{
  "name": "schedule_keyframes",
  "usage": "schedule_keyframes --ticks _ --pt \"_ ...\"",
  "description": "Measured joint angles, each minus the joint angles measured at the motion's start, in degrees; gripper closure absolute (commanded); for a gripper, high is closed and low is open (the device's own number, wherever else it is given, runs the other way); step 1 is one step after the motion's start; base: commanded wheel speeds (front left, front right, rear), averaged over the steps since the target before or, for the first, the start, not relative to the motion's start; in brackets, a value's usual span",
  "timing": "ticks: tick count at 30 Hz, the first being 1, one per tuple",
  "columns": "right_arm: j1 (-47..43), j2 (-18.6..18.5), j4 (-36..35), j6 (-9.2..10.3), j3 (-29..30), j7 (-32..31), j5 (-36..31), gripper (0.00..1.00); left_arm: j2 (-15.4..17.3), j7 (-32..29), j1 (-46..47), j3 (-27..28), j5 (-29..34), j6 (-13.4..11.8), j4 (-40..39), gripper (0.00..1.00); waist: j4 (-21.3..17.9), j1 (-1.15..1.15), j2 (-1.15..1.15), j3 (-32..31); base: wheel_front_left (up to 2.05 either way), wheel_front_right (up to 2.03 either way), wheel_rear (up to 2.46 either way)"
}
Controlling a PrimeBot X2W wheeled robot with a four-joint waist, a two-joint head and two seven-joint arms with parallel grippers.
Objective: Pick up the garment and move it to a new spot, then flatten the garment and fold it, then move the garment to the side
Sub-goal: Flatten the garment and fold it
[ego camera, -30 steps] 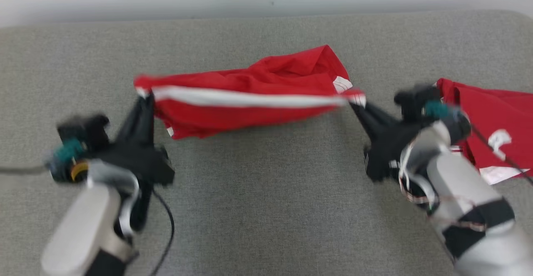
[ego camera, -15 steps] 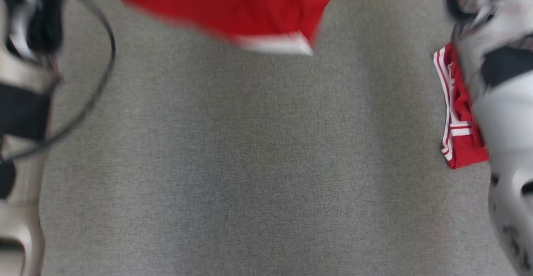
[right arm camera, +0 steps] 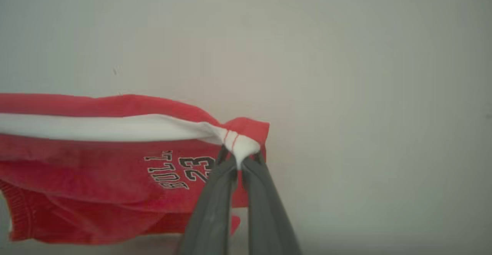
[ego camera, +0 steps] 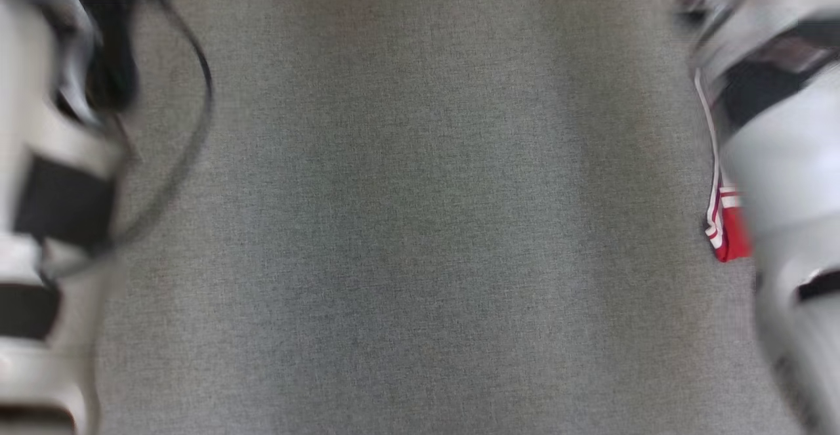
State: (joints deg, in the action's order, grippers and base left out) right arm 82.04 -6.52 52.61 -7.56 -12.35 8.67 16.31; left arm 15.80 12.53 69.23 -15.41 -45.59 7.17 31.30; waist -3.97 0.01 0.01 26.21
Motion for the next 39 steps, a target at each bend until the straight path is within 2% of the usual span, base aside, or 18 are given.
schedule_keyframes --ticks 4,5,8,13,15,18,21,25,29,34,37,39 --pt "-9.51 -0.54 -1.57 0.0 -11.87 -6.49 4.65 1.0 0.92 0.59 -10.84 -3.6 -1.57 0.23 -0.31 1.0 0.01 0.0 0.0 -1.15 0.0 0.0 0.0" --pt "-13.88 -3.38 -4.7 0.0 -15.52 -8.69 8.71 1.0 1.87 1.23 -15.89 -5.7 -1.91 0.23 -1.26 1.0 0.01 0.0 0.0 -2.35 0.0 0.0 0.0" --pt "-21.43 -8.54 -10.84 0.01 -19.47 -11.99 15.26 1.0 1.47 1.78 -23.88 -7.09 -3.52 0.24 -2.37 1.0 0.0 -0.01 0.0 -4.89 0.0 0.0 0.0" --pt "-33.65 -16.78 -20.59 0.01 -24.02 -19.76 21.68 1.0 0.66 2.09 -35.32 -9.26 -4.92 0.24 -3.68 1.0 0.15 -0.02 -0.01 -10.7 0.0 0.0 0.0" --pt "-37.79 -19.46 -24.18 0.01 -23.85 -21.96 23.94 1.0 0.18 2.08 -39.05 -9.85 -5.41 0.22 -3.96 1.0 0.17 -0.03 -0.01 -13.16 0.0 0.0 0.0" --pt "-43.33 -22.74 -29.5 0.01 -23.12 -25.75 25.07 1.0 -0.38 2.08 -44.24 -9.96 -6.77 -1.15 -5.25 1.0 0.09 -0.03 -0.02 -16.88 0.0 0.0 0.0" --pt "-49.15 -24.57 -34.74 0.01 -21.21 -29.54 25.94 1.0 -0.71 2.09 -49.93 -9.96 -7.03 -2.94 -7.87 1.0 -0.14 -0.04 -0.02 -20.35 0.0 0.0 0.0" --pt "-58.05 -26.65 -42.53 0.0 -15.61 -34.11 26.36 1.0 -0.47 2.1 -57.82 -10.14 -7.03 -5.42 -12.54 1.0 -0.53 -0.04 -0.02 -24.36 0.0 0.0 0.0" --pt "-66.0 -26.92 -48.47 -0.01 -9.92 -37.99 25.54 1.0 0.1 2.1 -62.27 -10.21 -7.14 -6.76 -16.66 1.0 -0.62 -0.04 -0.02 -26.68 0.0 0.0 0.0" --pt "-76.76 -25.21 -58.11 -0.01 -1.02 -44.62 21.76 1.0 1.68 1.92 -67.93 -11.67 -5.83 -9.31 -23.3 1.0 -0.03 -0.04 -0.02 -28.84 0.0 0.0 0.0" --pt "-77.99 -23.9 -61.32 -0.01 1.34 -47.59 18.57 1.0 1.05 1.81 -68.15 -11.57 -5.99 -10.37 -25.02 1.0 0.79 -0.02 -0.02 -28.91 0.0 0.0 0.0" --pt "-76.7 -23.43 -61.82 -0.01 0.27 -49.77 16.59 1.0 0.62 1.71 -67.25 -11.31 -6.42 -10.36 -24.76 1.0 1.1 -0.02 -0.02 -28.54 0.0 0.0 0.0"
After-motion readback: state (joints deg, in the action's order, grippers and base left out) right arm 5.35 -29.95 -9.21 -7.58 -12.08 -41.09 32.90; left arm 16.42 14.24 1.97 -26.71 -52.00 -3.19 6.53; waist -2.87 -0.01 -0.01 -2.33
